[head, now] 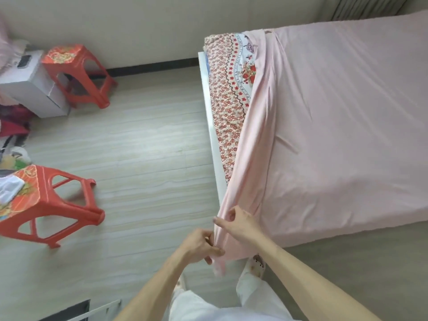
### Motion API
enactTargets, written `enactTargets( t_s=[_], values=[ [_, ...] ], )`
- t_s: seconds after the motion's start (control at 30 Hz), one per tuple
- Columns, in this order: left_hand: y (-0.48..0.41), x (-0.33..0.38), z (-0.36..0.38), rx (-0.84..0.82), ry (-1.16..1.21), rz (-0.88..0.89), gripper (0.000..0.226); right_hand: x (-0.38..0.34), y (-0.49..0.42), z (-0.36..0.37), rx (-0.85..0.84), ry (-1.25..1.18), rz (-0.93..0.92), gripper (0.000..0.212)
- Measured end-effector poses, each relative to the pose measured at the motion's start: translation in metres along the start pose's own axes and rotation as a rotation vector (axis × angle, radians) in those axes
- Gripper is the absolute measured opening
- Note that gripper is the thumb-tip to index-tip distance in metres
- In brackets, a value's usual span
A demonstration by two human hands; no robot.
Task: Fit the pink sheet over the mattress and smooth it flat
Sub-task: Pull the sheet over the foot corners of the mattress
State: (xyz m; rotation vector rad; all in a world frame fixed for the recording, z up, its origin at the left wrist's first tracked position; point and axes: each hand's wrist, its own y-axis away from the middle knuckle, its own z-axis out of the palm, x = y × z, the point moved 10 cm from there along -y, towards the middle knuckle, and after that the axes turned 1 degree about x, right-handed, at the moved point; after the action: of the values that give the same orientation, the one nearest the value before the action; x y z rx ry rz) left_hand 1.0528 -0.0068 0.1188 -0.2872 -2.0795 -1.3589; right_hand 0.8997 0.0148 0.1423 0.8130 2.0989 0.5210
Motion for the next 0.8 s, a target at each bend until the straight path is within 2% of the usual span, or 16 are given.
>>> enactTargets(
  t_s=[0.07,0.17,0.23,0.33,0.4,0.5,0.63,0.8],
  values=[
    [-0.002,0.0,-0.005,-0.086,-0.012,0.02,0.029,-0.007,-0.006,0.017,-0.013,0.097,0.019,0.071],
    [-0.002,-0.006,-0.029,-0.154,-0.091,0.037,0.038,-0.025,-0.008,0.035,0.066,0.11,0.022,0.036],
    [-0.002,-0.015,-0.052,-0.187,-0.123,0.055,0.035,-0.044,-0.003,0.045,0.128,0.034,0.002,0.018],
    [0.002,-0.026,-0.091,-0.228,-0.099,0.029,0.02,-0.076,0.013,0.06,0.198,-0.086,-0.042,0.02],
    [0.004,-0.026,-0.117,-0.18,0.012,-0.025,0.014,-0.093,0.029,0.067,0.228,-0.116,-0.06,0.024],
    [-0.003,-0.006,-0.147,-0.086,0.152,-0.065,0.026,-0.11,0.041,0.071,0.256,-0.108,-0.076,0.033],
    [-0.026,0.039,-0.145,-0.195,0.299,-0.063,0.048,-0.125,0.045,0.058,0.211,-0.11,-0.076,0.036],
    [-0.059,0.059,-0.145,-0.182,0.526,-0.131,0.051,-0.132,0.051,0.036,0.188,-0.195,-0.099,0.031]
  ],
)
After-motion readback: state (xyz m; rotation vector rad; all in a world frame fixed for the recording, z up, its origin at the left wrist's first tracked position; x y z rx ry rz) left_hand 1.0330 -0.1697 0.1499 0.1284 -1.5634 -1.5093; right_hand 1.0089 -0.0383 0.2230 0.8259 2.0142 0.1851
